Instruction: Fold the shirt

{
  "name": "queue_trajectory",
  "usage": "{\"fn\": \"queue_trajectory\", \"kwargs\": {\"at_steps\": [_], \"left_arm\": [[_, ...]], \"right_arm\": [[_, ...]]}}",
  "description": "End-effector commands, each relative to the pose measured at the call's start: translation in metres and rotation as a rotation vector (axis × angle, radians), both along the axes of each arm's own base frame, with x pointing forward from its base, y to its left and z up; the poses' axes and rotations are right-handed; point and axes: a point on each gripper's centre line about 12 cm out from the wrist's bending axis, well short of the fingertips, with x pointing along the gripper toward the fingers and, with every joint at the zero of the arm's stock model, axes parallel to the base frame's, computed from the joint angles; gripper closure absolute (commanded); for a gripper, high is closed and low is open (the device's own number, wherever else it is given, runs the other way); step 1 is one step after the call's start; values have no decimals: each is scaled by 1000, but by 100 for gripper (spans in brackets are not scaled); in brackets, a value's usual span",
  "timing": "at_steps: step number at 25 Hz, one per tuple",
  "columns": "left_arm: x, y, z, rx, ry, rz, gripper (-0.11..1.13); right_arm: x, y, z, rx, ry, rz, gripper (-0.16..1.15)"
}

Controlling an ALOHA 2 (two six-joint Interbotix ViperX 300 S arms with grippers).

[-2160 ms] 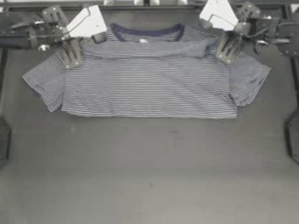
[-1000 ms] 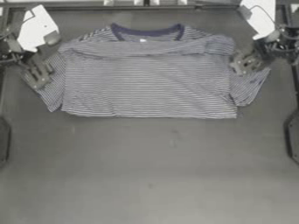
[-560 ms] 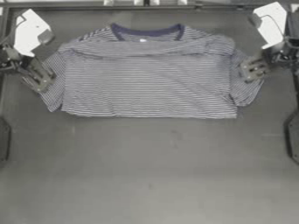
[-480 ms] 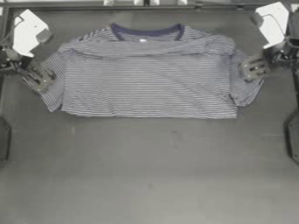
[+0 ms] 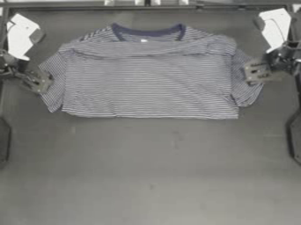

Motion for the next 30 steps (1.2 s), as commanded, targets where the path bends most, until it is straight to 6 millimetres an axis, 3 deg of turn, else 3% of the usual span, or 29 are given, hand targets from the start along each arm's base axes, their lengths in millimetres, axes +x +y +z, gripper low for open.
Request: {"fn": "queue_trajectory", "kwargs": {"at_steps": [1,16,21,30], "left_arm": [[4,5,0,-9,17,5,11],[19,15,-33,-72,84,-11,12],[16,15,-37,-74,103,-18,13],[16,15,-52,-111,145,-18,14]], "right_arm": [[0,-4,4,-11,-13,-15,10],[-7,-6,-16,7,-28,-57,10],[-4,-9,-31,19,-22,-52,10],[-3,-8,-38,21,-31,-49,10]]}}
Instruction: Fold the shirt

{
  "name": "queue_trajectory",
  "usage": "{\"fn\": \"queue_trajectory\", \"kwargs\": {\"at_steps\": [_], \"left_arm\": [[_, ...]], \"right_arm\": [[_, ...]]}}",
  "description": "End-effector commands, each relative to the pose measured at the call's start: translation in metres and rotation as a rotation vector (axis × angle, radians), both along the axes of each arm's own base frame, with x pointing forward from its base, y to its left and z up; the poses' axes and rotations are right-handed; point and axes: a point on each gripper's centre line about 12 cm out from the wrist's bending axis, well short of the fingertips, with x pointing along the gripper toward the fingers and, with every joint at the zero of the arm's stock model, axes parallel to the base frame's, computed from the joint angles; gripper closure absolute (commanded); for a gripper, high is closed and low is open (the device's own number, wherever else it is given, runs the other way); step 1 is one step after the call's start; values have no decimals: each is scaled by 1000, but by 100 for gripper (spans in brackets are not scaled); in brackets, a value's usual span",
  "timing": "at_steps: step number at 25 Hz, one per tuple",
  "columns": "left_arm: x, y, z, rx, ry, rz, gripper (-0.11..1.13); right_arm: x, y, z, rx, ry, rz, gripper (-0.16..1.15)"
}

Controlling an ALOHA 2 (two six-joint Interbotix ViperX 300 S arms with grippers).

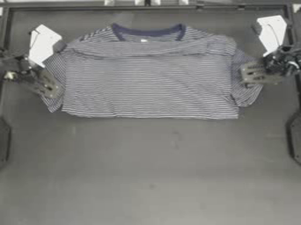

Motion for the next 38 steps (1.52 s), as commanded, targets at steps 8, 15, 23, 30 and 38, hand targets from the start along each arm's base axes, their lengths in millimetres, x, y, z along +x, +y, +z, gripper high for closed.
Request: {"fn": "queue_trajectory", "kwargs": {"at_steps": [8,15,23,30,38], "left_arm": [[6,3,-1,2,-4,-7,46],[14,-5,2,17,3,-84,106],[24,-4,15,38,3,-115,98],[42,1,52,107,-20,-153,98],[61,5,95,193,-106,-189,98]], "right_arm": [[-1,7,-5,7,-5,19,21],[6,12,-4,3,-8,66,93],[15,13,3,-9,-9,102,93],[39,6,30,-61,-32,162,93],[71,2,82,-159,-94,235,93]]}}
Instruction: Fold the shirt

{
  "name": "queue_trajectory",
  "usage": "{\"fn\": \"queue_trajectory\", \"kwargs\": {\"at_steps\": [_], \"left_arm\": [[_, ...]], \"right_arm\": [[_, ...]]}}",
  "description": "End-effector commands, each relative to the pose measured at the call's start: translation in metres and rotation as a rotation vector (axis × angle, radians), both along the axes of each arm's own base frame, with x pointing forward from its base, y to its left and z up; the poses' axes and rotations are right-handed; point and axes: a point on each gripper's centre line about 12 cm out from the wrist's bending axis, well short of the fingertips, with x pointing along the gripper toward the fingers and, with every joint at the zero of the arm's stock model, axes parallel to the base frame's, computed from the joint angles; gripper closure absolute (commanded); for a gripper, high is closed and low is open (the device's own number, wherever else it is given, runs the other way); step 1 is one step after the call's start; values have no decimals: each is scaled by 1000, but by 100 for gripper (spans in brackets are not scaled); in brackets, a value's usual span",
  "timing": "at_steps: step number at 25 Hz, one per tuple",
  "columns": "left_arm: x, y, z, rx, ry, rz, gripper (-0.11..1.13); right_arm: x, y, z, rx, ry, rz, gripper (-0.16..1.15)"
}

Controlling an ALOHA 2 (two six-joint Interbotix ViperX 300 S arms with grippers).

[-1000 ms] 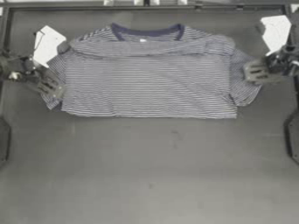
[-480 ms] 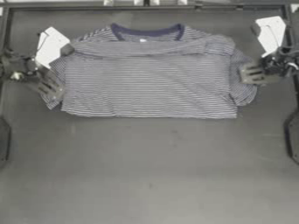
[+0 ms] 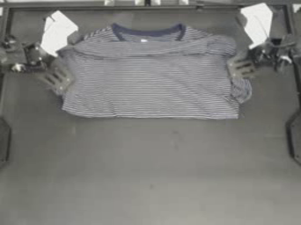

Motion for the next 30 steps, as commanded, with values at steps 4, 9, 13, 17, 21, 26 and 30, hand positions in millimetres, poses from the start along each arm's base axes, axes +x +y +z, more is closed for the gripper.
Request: {"fn": "queue_trajectory", "kwargs": {"at_steps": [4,9,13,17,21,26,30], "left_arm": [[27,6,48,89,-127,-54,98],[51,7,66,123,-184,-102,98],[69,8,67,130,-225,-130,98],[84,6,61,123,-280,-151,98],[92,6,57,123,-324,-163,98],[104,4,51,117,-378,-173,98],[111,3,43,113,-392,-189,99]], "right_arm": [[30,-3,47,-83,-90,58,93],[44,0,60,-103,-138,84,93],[58,1,67,-131,-229,105,92],[67,-1,69,-138,-279,106,92],[78,-3,64,-136,-311,113,92],[92,-8,58,-142,-331,123,92],[104,-13,52,-142,-333,130,92]]}}
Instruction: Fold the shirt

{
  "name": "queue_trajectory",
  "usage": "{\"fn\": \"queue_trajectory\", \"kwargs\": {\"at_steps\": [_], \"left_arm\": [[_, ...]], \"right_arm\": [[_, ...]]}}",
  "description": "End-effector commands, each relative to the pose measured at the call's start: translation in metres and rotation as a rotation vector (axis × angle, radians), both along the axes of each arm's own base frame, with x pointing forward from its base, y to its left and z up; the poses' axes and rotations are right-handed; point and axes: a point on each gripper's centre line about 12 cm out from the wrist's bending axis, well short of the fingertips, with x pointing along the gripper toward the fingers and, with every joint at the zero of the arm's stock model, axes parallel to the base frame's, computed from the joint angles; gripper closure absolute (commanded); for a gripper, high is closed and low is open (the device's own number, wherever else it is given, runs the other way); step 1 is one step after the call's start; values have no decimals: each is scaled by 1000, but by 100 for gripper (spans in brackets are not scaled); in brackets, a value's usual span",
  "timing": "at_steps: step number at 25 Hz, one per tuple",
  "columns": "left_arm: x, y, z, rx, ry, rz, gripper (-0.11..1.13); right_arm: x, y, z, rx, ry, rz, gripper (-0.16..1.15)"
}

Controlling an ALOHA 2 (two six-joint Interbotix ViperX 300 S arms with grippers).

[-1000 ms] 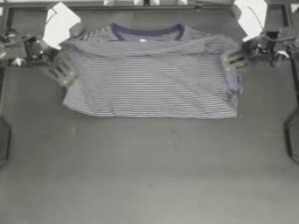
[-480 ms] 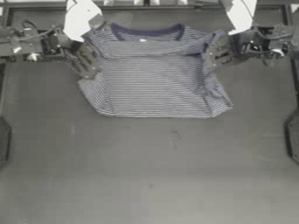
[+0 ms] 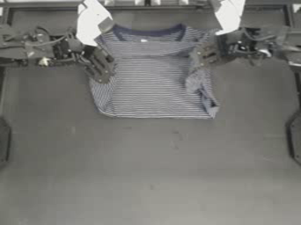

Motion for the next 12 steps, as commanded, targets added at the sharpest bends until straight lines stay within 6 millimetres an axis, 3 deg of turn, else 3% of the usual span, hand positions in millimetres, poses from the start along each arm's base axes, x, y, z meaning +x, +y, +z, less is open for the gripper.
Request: {"fn": "queue_trajectory", "kwargs": {"at_steps": [1,8,12], "left_arm": [[11,0,12,23,-67,-20,99],[21,-1,3,24,-108,-37,99],[38,0,-1,24,-108,-54,99]], "right_arm": [[14,-5,12,-24,-48,9,92],[25,-7,-2,-15,-40,19,92],[32,-6,-4,-13,-68,24,92]]}}
